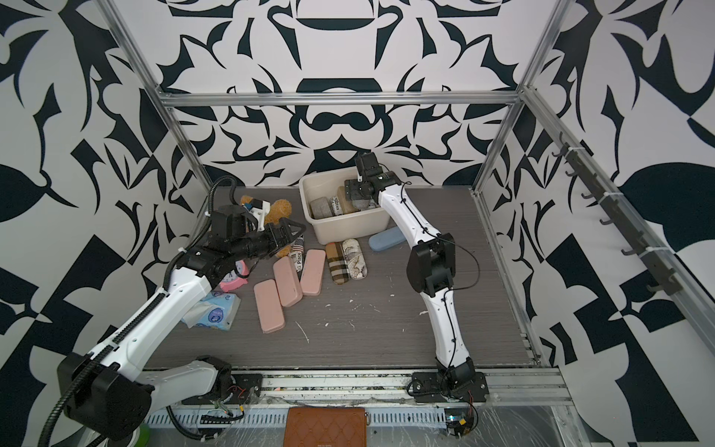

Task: Put the glasses cases into the storage boxes
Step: Place the glasses case in the storage box, then move the glasses case to the center of the board.

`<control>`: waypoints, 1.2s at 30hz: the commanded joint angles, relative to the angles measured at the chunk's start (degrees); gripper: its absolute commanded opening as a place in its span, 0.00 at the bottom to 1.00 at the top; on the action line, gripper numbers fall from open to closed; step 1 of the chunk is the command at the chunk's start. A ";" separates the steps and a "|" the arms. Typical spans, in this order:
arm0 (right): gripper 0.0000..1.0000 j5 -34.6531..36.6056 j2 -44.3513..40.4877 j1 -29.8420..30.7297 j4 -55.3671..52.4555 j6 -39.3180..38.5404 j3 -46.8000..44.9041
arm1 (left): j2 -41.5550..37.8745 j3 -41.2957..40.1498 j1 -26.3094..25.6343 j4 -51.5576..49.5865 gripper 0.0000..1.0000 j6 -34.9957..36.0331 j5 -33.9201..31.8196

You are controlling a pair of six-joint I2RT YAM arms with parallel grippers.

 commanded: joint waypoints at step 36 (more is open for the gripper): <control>0.63 -13.60 -0.20 -16.72 8.76 9.89 -28.21 | 3.05 -0.72 -0.05 3.87 0.99 -2.82 6.64</control>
